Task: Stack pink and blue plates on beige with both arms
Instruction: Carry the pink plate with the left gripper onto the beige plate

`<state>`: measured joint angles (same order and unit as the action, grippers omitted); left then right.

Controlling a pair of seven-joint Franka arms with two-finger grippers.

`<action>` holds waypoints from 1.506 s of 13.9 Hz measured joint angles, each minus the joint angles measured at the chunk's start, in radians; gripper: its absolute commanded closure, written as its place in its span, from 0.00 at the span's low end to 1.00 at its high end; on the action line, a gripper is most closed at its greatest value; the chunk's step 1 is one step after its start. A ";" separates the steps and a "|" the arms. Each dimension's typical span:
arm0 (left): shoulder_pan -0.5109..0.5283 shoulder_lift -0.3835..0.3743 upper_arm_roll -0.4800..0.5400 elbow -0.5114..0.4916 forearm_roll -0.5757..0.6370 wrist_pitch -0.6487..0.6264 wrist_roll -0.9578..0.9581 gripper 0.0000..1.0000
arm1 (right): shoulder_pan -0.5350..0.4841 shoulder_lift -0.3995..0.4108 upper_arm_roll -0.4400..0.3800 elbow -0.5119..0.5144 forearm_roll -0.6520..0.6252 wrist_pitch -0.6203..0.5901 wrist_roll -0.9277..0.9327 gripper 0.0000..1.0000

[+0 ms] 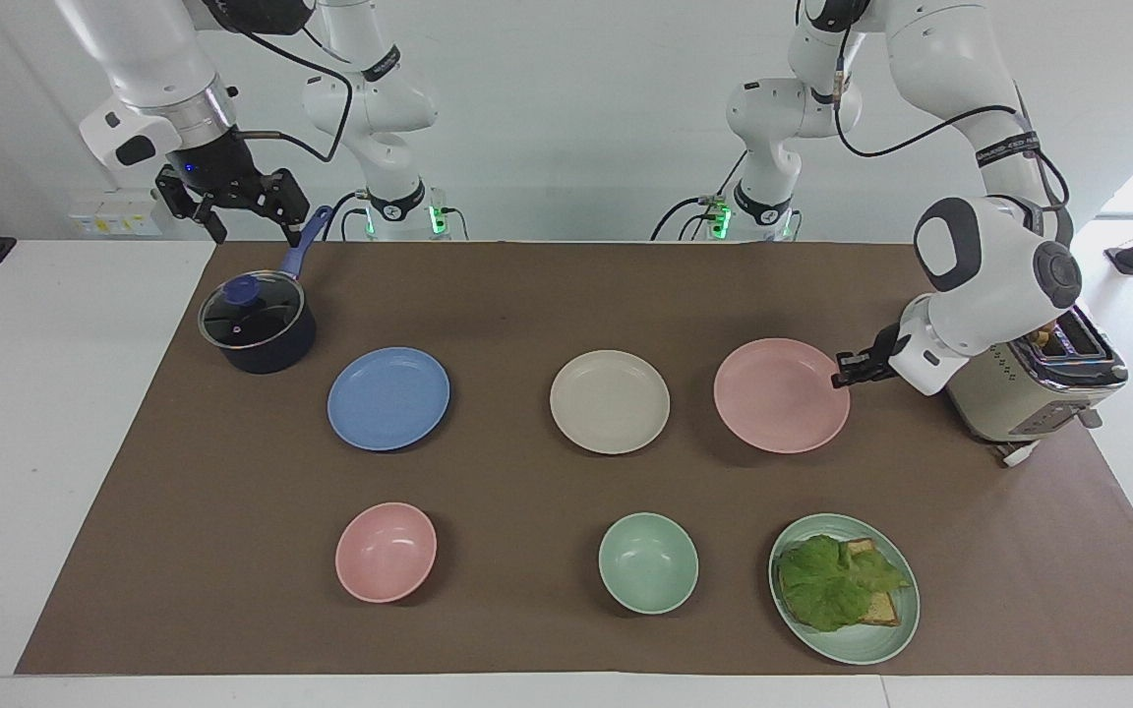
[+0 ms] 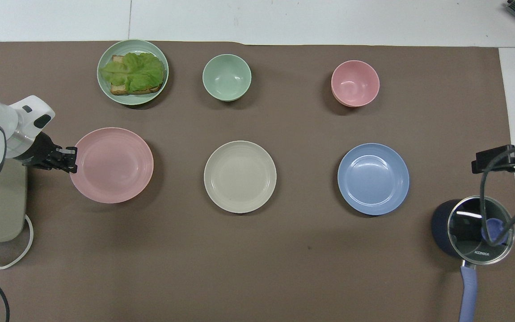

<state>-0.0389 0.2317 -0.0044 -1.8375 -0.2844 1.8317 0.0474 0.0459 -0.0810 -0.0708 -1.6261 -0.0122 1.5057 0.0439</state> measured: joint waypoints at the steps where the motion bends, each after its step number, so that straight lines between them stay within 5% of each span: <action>1: -0.013 0.000 -0.019 0.000 -0.016 0.001 -0.012 1.00 | 0.000 0.000 0.000 0.000 0.000 0.000 0.000 0.00; 11: -0.335 0.005 -0.039 -0.033 -0.067 0.208 -0.271 1.00 | 0.000 0.000 0.000 0.000 0.000 0.000 0.000 0.00; 20: -0.371 0.010 -0.030 -0.106 -0.076 0.280 -0.275 1.00 | 0.000 0.000 0.000 0.000 0.000 0.000 0.000 0.00; 21: -0.371 0.010 -0.030 -0.108 -0.076 0.294 -0.275 0.80 | 0.000 0.000 0.000 0.000 0.000 0.000 0.000 0.00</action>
<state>-0.4102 0.2416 -0.0348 -1.9452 -0.3604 2.1252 -0.2276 0.0459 -0.0811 -0.0708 -1.6261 -0.0122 1.5057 0.0439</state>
